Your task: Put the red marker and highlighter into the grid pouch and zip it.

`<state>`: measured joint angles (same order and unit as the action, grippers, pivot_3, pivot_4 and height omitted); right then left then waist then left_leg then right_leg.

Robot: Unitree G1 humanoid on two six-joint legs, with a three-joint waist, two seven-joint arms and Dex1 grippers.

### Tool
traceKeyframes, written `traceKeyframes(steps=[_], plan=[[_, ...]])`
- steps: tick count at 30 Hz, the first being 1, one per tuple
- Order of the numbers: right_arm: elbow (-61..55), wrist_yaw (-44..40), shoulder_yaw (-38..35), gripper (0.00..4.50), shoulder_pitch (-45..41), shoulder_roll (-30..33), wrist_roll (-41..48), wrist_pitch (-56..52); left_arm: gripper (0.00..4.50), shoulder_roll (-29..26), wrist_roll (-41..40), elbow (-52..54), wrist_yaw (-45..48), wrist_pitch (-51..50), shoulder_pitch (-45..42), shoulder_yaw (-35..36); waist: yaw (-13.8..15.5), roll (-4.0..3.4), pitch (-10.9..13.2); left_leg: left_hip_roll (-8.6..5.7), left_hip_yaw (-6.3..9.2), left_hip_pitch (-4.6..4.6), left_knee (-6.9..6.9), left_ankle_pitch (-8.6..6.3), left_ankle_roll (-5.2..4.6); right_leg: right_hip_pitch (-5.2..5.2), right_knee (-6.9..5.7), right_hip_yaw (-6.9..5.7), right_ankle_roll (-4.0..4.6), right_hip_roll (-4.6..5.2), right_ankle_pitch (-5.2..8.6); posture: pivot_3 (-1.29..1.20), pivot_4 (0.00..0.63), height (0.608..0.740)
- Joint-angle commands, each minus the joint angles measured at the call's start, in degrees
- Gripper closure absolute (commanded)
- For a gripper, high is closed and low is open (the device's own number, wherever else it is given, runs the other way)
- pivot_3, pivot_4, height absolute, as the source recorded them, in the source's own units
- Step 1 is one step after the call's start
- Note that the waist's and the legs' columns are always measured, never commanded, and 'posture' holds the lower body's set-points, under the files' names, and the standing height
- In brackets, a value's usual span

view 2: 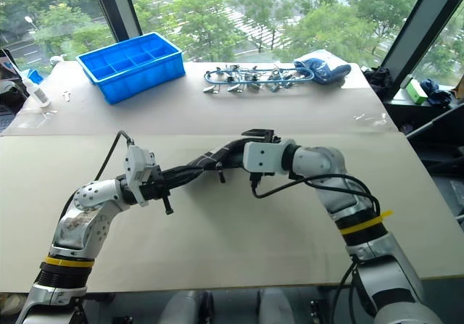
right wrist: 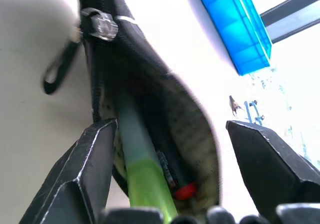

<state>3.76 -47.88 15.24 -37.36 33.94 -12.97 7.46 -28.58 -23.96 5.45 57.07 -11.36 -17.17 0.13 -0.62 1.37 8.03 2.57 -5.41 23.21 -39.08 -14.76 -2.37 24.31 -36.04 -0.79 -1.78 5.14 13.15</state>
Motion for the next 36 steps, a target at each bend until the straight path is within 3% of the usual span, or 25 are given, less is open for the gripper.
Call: traceKeyframes(steps=[1,4,13,16,20,25,30,36], plan=[[-7.54,-7.49,-3.94,0.62,2.23,3.06,9.74,-6.20,4.50,0.37,-0.81,0.38,0.15,0.83,-1.20,0.36,0.04,0.00,0.00,0.00,0.01,0.00,0.00,0.00,-0.01,0.00,0.00,0.00,0.00,0.00,0.00,0.00,0.150,0.740],[-14.32,-14.90,-6.59,0.62,5.61,7.24,19.43,-18.36,4.50,0.46,-0.94,0.20,0.12,0.82,-1.26,0.52,0.38,0.00,0.00,0.01,0.09,0.01,0.00,-0.02,-0.03,-0.02,0.02,-0.01,0.00,0.01,0.00,0.00,0.150,0.740],[-17.47,-6.00,-13.63,0.62,5.33,4.27,27.81,-37.29,4.50,0.66,-1.53,1.02,-0.14,0.20,-0.84,0.75,0.58,0.00,0.00,0.04,0.14,-0.04,0.00,-0.04,-0.06,-0.03,-0.05,-0.03,0.05,-0.03,-0.01,0.00,0.150,0.740],[-22.07,-4.72,-13.60,1.25,7.77,1.89,31.75,-41.61,4.50,0.57,-1.72,1.28,-0.25,0.09,-0.71,0.70,0.69,0.00,0.00,0.02,0.14,-0.02,0.00,-0.04,-0.06,-0.02,-0.04,-0.02,0.05,-0.02,-0.01,0.00,0.150,0.740],[-25.87,-3.22,-13.25,2.74,11.01,1.33,33.82,-45.46,4.50,0.59,-1.93,1.89,-0.64,-0.29,-0.57,0.65,0.96,0.00,0.00,-0.01,0.14,0.02,-0.03,-0.04,-0.06,-0.01,-0.04,-0.01,0.02,0.03,-0.02,0.00,0.150,0.740],[-21.77,-0.34,-14.83,4.42,12.43,2.78,30.49,-41.65,4.50,0.32,-2.04,2.04,-0.65,-0.53,-0.58,0.88,1.25,0.00,0.00,-0.04,0.15,0.00,-0.05,-0.04,-0.07,-0.04,-0.02,-0.02,0.00,0.04,-0.03,0.00,0.150,0.740],[-19.34,1.99,-17.27,4.47,11.07,3.89,30.52,-42.11,4.50,0.28,-1.99,2.06,-0.74,-0.74,-0.68,1.09,1.24,0.01,0.00,-0.04,0.13,0.01,-0.04,-0.04,-0.07,-0.01,-0.02,0.00,0.00,0.00,-0.03,0.00,0.150,0.740],[-14.01,6.97,-14.35,4.47,11.24,2.42,25.81,-41.26,4.50,0.44,-1.88,2.00,-0.93,-0.74,-0.61,1.10,1.20,0.01,0.00,-0.04,0.11,0.00,-0.04,-0.04,-0.07,-0.02,-0.02,0.00,0.00,0.00,-0.03,0.00,0.150,0.740]])
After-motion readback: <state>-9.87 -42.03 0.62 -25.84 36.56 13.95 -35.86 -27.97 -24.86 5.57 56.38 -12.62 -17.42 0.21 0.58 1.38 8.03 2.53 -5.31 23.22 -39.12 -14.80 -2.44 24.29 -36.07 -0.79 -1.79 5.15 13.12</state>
